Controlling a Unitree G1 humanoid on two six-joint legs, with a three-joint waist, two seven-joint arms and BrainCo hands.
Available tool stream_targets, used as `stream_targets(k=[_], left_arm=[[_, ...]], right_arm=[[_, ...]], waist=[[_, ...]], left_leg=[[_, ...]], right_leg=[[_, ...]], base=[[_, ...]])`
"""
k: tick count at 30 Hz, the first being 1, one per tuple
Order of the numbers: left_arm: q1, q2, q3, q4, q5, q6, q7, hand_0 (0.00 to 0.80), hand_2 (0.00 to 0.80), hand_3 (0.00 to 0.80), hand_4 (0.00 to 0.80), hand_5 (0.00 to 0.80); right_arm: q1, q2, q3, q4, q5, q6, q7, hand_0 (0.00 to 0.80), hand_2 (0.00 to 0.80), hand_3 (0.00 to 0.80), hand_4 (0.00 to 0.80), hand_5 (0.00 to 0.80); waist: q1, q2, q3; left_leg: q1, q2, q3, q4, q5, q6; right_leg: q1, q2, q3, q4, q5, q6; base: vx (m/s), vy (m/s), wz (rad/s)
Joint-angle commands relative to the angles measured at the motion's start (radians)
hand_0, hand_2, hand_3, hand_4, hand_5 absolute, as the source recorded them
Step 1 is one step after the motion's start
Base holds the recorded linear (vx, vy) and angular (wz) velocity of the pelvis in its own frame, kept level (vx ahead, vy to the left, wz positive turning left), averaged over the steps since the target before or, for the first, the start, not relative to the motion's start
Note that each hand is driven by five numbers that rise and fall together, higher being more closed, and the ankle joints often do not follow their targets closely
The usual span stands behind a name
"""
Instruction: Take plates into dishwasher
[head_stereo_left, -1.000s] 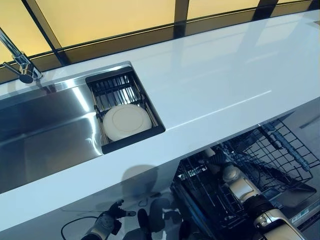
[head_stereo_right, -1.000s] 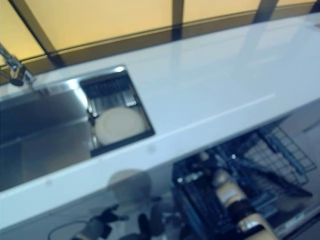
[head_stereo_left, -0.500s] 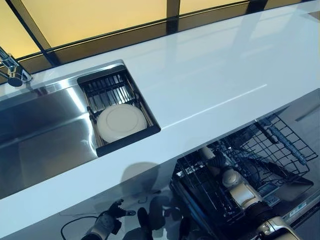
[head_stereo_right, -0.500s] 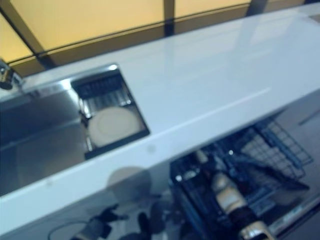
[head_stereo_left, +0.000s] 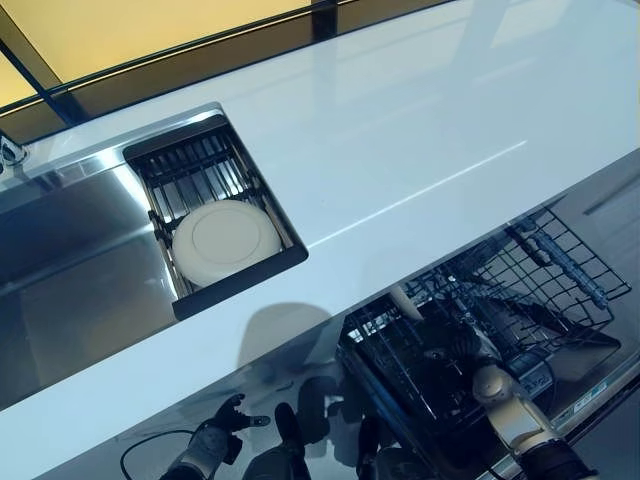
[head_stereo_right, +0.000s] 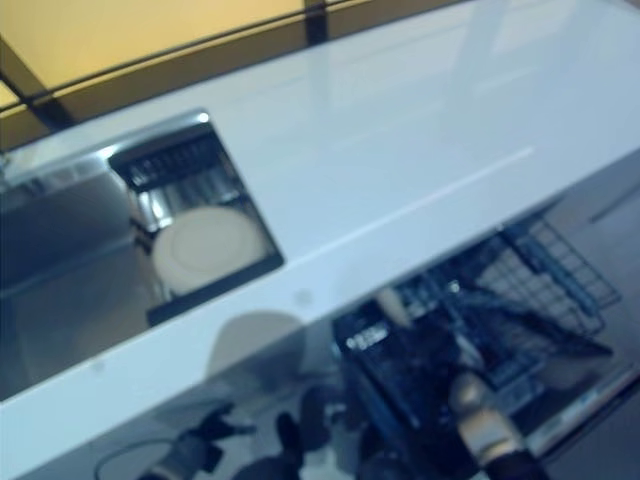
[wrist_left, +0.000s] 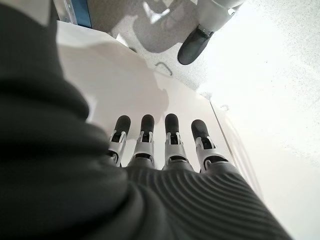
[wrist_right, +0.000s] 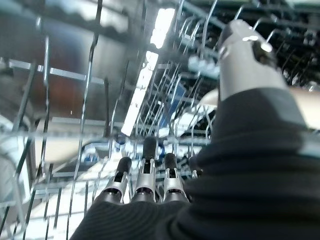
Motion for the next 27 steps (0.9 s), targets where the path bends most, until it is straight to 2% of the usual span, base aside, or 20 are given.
stream_targets(k=[1,10,13,15,19,23,25,27], left_arm=[[-0.005,0.017,0.049,0.018,-0.010,-0.019,0.014,0.000,0.000,0.000,0.000,0.000],[0.006,0.021,0.066,0.015,-0.017,-0.022,0.018,0.000,0.000,0.000,0.000,0.000],[0.010,0.021,0.073,0.020,-0.016,-0.027,0.019,0.000,0.000,0.000,0.000,0.000],[0.016,0.021,0.075,0.022,-0.016,-0.032,0.021,0.000,0.000,0.000,0.000,0.000],[0.031,0.023,0.076,0.025,-0.019,-0.041,0.024,0.000,0.000,0.000,0.000,0.000],[0.042,0.019,0.078,0.027,-0.011,-0.047,0.027,0.000,0.000,0.000,0.000,0.000],[0.046,0.018,0.074,0.034,-0.013,-0.052,0.026,0.000,0.000,0.000,0.000,0.000],[0.046,0.015,0.070,0.037,-0.016,-0.052,0.027,0.000,0.000,0.000,0.000,0.000]], right_arm=[[0.014,-0.039,-0.041,-0.111,-0.040,-0.053,-0.009,0.000,0.000,0.000,0.000,0.000],[0.057,-0.080,-0.122,-0.222,-0.015,-0.109,-0.001,0.000,0.000,0.000,0.000,0.000],[0.067,-0.094,-0.157,-0.268,-0.019,-0.139,-0.021,0.000,0.000,0.000,0.000,0.000],[0.076,-0.105,-0.185,-0.302,-0.024,-0.181,-0.049,0.000,0.000,0.000,0.000,0.000],[0.086,-0.145,-0.270,-0.384,-0.044,-0.334,-0.181,0.000,0.000,0.000,0.000,0.000],[0.091,-0.174,-0.335,-0.424,0.044,-0.483,-0.258,0.000,0.000,0.000,0.000,0.000],[0.087,-0.174,-0.359,-0.445,0.158,-0.592,-0.263,0.000,0.000,0.000,0.000,0.000],[0.081,-0.162,-0.365,-0.464,0.285,-0.667,-0.231,0.000,0.000,0.000,0.000,0.000]], waist=[[-0.018,-0.045,-0.013],[-0.038,-0.050,-0.010],[-0.044,-0.051,-0.012],[-0.047,-0.051,-0.014],[-0.055,-0.050,-0.019],[-0.057,-0.046,-0.028],[-0.058,-0.043,-0.036],[-0.058,-0.041,-0.041]], left_leg=[[0.010,-0.001,0.002,-0.002,-0.103,-0.008],[0.018,0.005,0.025,-0.002,-0.105,-0.012],[0.020,0.007,0.032,-0.002,-0.107,-0.012],[0.021,0.008,0.036,-0.002,-0.108,-0.012],[0.026,0.010,0.046,-0.002,-0.111,-0.012],[0.028,0.010,0.050,-0.002,-0.113,-0.012],[0.030,0.009,0.052,-0.002,-0.115,-0.013],[0.030,0.010,0.053,-0.002,-0.114,-0.013]], right_leg=[[-0.047,0.048,0.044,0.137,-0.129,-0.057],[-0.043,0.050,0.056,0.137,-0.129,-0.054],[-0.041,0.051,0.060,0.135,-0.128,-0.053],[-0.040,0.051,0.062,0.133,-0.126,-0.051],[-0.041,0.055,0.070,0.139,-0.131,-0.048],[-0.039,0.055,0.072,0.142,-0.135,-0.048],[-0.038,0.054,0.073,0.145,-0.139,-0.048],[-0.038,0.052,0.073,0.149,-0.143,-0.051]], base=[[-0.005,-0.003,-0.03],[-0.004,-0.001,-0.08],[0.000,0.000,0.00],[0.000,0.000,0.00],[-0.001,-0.004,-0.08],[0.007,-0.009,-0.07],[0.012,-0.006,-0.04],[0.000,0.000,0.00]])
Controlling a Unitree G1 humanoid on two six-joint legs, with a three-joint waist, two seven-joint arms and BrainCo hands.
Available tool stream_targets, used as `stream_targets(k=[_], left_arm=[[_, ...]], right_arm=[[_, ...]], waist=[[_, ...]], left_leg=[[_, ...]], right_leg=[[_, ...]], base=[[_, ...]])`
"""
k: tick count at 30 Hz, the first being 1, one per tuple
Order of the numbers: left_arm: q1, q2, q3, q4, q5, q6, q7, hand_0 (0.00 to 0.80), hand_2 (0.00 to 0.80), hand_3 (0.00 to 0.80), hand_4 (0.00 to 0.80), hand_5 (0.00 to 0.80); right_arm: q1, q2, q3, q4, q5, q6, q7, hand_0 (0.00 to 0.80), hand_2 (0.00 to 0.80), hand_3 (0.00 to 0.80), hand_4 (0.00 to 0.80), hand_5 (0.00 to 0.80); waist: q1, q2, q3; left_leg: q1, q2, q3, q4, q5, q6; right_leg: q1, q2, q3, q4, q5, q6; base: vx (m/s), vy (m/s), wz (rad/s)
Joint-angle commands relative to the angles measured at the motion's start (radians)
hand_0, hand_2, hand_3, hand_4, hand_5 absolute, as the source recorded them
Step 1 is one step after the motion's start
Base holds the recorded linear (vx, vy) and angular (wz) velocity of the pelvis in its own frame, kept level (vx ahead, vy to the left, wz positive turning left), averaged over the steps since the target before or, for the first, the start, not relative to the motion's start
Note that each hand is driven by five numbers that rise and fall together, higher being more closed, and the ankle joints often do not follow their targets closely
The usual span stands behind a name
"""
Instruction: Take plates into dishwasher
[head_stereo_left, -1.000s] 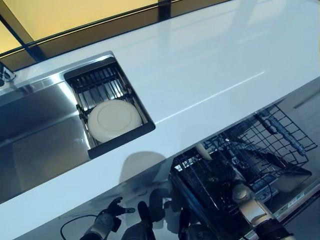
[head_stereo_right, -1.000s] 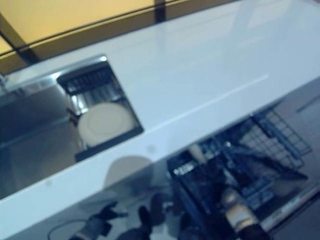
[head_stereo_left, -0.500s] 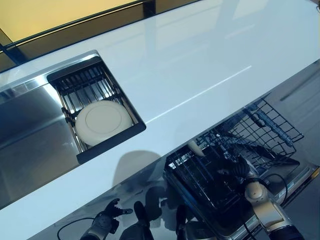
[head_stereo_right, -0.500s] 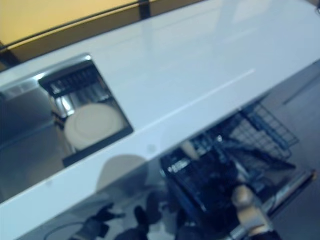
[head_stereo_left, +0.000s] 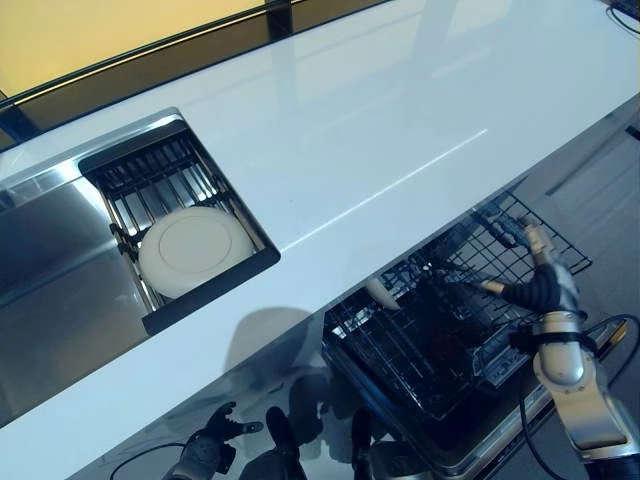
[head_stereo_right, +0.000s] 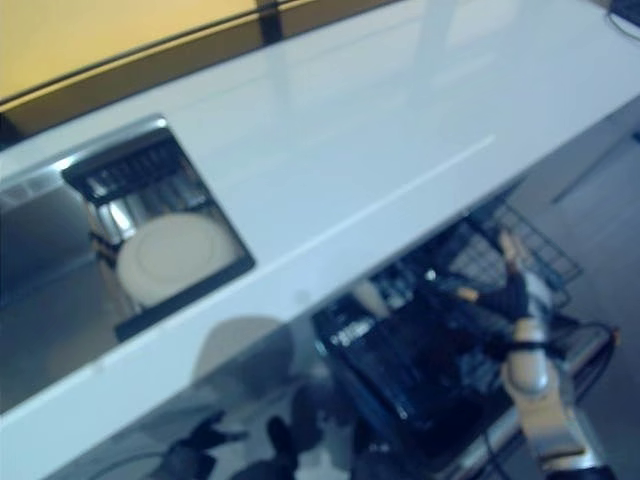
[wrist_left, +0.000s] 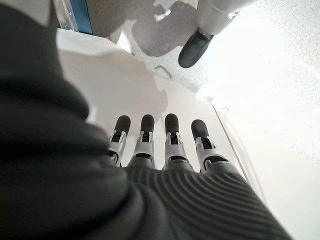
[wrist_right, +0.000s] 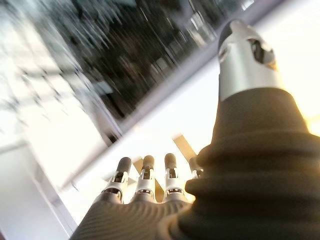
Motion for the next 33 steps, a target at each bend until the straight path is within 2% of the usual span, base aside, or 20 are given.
stream_targets(k=[1,3,4,5,7,8,10,12,14,16,18,20,22,24,27,30,33], left_arm=[[-0.004,0.008,0.023,0.040,-0.012,-0.027,0.022,0.000,0.000,0.000,0.000,0.000],[-0.001,0.006,0.021,0.045,-0.011,-0.030,0.020,0.000,0.000,0.000,0.000,0.000],[-0.001,0.006,0.021,0.045,-0.011,-0.030,0.020,0.000,0.000,0.000,0.000,0.000],[-0.002,0.004,0.015,0.058,-0.015,-0.035,0.016,0.000,0.000,0.000,0.000,0.000],[-0.003,0.006,0.005,0.074,-0.018,-0.042,0.011,0.000,0.000,0.000,0.000,0.000],[-0.004,0.005,0.001,0.081,-0.020,-0.043,0.008,0.000,0.000,0.000,0.000,0.000],[-0.008,0.004,-0.005,0.088,-0.019,-0.042,0.007,0.000,0.000,0.000,0.000,0.000],[-0.011,-0.002,-0.018,0.103,-0.017,-0.041,0.007,0.000,0.000,0.000,0.000,0.000],[-0.014,-0.006,-0.030,0.113,-0.012,-0.038,0.006,0.000,0.000,0.000,0.000,0.000],[-0.017,-0.011,-0.044,0.118,-0.010,-0.033,0.009,0.000,0.000,0.000,0.000,0.000],[-0.019,-0.017,-0.062,0.127,-0.011,-0.033,0.012,0.000,0.000,0.000,0.000,0.000],[-0.021,-0.022,-0.069,0.134,-0.012,-0.034,0.014,0.000,0.000,0.000,0.000,0.000],[-0.024,-0.028,-0.085,0.142,-0.018,-0.032,0.017,0.000,0.000,0.000,0.000,0.000],[-0.022,-0.027,-0.085,0.141,-0.019,-0.027,0.014,0.000,0.000,0.000,0.000,0.000],[-0.011,-0.027,-0.081,0.152,-0.018,-0.032,0.011,0.000,0.000,0.000,0.000,0.000],[0.000,-0.029,-0.074,0.154,-0.023,-0.027,0.008,0.000,0.000,0.000,0.000,0.000],[0.020,-0.028,-0.059,0.139,-0.028,-0.017,0.011,0.000,0.000,0.000,0.000,0.000]], right_arm=[[-0.026,-0.007,-0.028,-0.113,0.270,-0.205,0.044,0.000,0.000,0.000,0.000,0.000],[-0.038,0.027,-0.026,-0.126,0.461,-0.267,0.163,0.000,0.000,0.000,0.000,0.000],[-0.038,0.027,-0.026,-0.125,0.462,-0.268,0.164,0.000,0.000,0.000,0.000,0.000],[-0.055,0.079,-0.007,-0.140,0.715,-0.293,0.352,0.000,0.000,0.000,0.000,0.000],[-0.076,0.154,0.021,-0.150,0.991,-0.271,0.514,0.000,0.000,0.000,0.000,0.000],[-0.090,0.208,0.038,-0.163,1.149,-0.218,0.595,0.000,0.000,0.000,0.000,0.000],[-0.106,0.259,0.052,-0.179,1.271,-0.166,0.653,0.000,0.000,0.000,0.000,0.000],[-0.137,0.354,0.092,-0.207,1.490,-0.076,0.723,0.000,0.000,0.000,0.000,0.000],[-0.165,0.417,0.126,-0.238,1.657,-0.026,0.770,0.000,0.000,0.000,0.000,0.000],[-0.191,0.452,0.157,-0.257,1.761,-0.025,0.801,0.000,0.000,0.000,0.000,0.000],[-0.223,0.479,0.193,-0.282,1.810,-0.055,0.791,0.000,0.000,0.000,0.000,0.000],[-0.242,0.493,0.216,-0.292,1.805,-0.068,0.788,0.000,0.000,0.000,0.000,0.000],[-0.274,0.503,0.253,-0.288,1.717,-0.117,0.763,0.000,0.000,0.000,0.000,0.000],[-0.286,0.499,0.262,-0.283,1.657,-0.131,0.760,0.000,0.000,0.000,0.000,0.000],[-0.292,0.483,0.257,-0.279,1.466,-0.166,0.709,0.000,0.000,0.000,0.000,0.000],[-0.295,0.437,0.234,-0.267,1.134,-0.223,0.617,0.000,0.000,0.000,0.000,0.000],[-0.293,0.334,0.176,-0.230,0.716,-0.291,0.492,0.000,0.000,0.000,0.000,0.000]], waist=[[-0.010,-0.024,-0.055],[-0.009,-0.022,-0.060],[-0.009,-0.022,-0.060],[-0.009,-0.021,-0.069],[-0.005,-0.021,-0.079],[-0.002,-0.020,-0.086],[0.002,-0.020,-0.093],[0.012,-0.019,-0.108],[0.024,-0.019,-0.119],[0.036,-0.019,-0.127],[0.049,-0.019,-0.135],[0.057,-0.018,-0.139],[0.071,-0.020,-0.145],[0.078,-0.021,-0.149],[0.087,-0.023,-0.157],[0.092,-0.028,-0.162],[0.094,-0.035,-0.163]], left_leg=[[0.013,0.001,0.003,0.000,-0.112,-0.008],[0.014,0.001,0.003,0.003,-0.113,-0.008],[0.014,0.001,0.003,0.003,-0.113,-0.008],[0.014,0.002,0.008,0.008,-0.114,-0.010],[0.018,0.004,0.016,0.010,-0.115,-0.012],[0.020,0.006,0.020,0.010,-0.113,-0.014],[0.020,0.006,0.022,0.010,-0.112,-0.015],[0.020,0.008,0.023,0.011,-0.107,-0.018],[0.019,0.009,0.020,0.013,-0.102,-0.018],[0.016,0.011,0.014,0.016,-0.098,-0.019],[0.012,0.012,0.007,0.019,-0.093,-0.021],[0.010,0.012,0.003,0.021,-0.091,-0.022],[0.007,0.011,-0.006,0.027,-0.090,-0.022],[0.006,0.008,-0.010,0.031,-0.093,-0.021],[0.006,0.006,-0.014,0.041,-0.101,-0.018],[0.004,0.003,-0.018,0.063,-0.118,-0.014],[0.000,-0.002,-0.020,0.099,-0.149,-0.005]], right_leg=[[-0.030,0.044,0.024,0.147,-0.153,-0.049],[-0.028,0.043,0.024,0.150,-0.157,-0.052],[-0.028,0.042,0.024,0.151,-0.157,-0.052],[-0.023,0.040,0.021,0.149,-0.159,-0.057],[-0.019,0.038,0.015,0.150,-0.161,-0.060],[-0.016,0.036,0.009,0.149,-0.162,-0.062],[-0.011,0.035,0.004,0.144,-0.161,-0.064],[-0.004,0.032,-0.007,0.139,-0.162,-0.067],[0.002,0.032,-0.017,0.133,-0.162,-0.070],[0.007,0.031,-0.026,0.128,-0.160,-0.073],[0.014,0.030,-0.034,0.119,-0.158,-0.075],[0.017,0.030,-0.038,0.116,-0.157,-0.077],[0.026,0.029,-0.044,0.108,-0.155,-0.081],[0.030,0.028,-0.048,0.104,-0.153,-0.082],[0.039,0.027,-0.054,0.098,-0.152,-0.082],[0.044,0.022,-0.056,0.101,-0.154,-0.081],[0.046,0.014,-0.057,0.111,-0.158,-0.076]], base=[[0.000,0.000,0.00],[0.000,0.000,0.00],[0.000,0.000,0.00],[0.000,0.000,0.00],[0.032,-0.013,-0.02],[0.031,-0.016,-0.02],[0.000,0.000,0.00],[0.015,-0.008,0.00],[0.016,-0.012,0.00],[0.000,0.000,0.00],[0.000,0.000,0.00],[0.000,0.000,0.00],[0.017,0.004,0.01],[0.039,0.021,0.02],[0.062,0.035,0.08],[0.085,0.067,0.03],[0.088,0.095,0.04]])
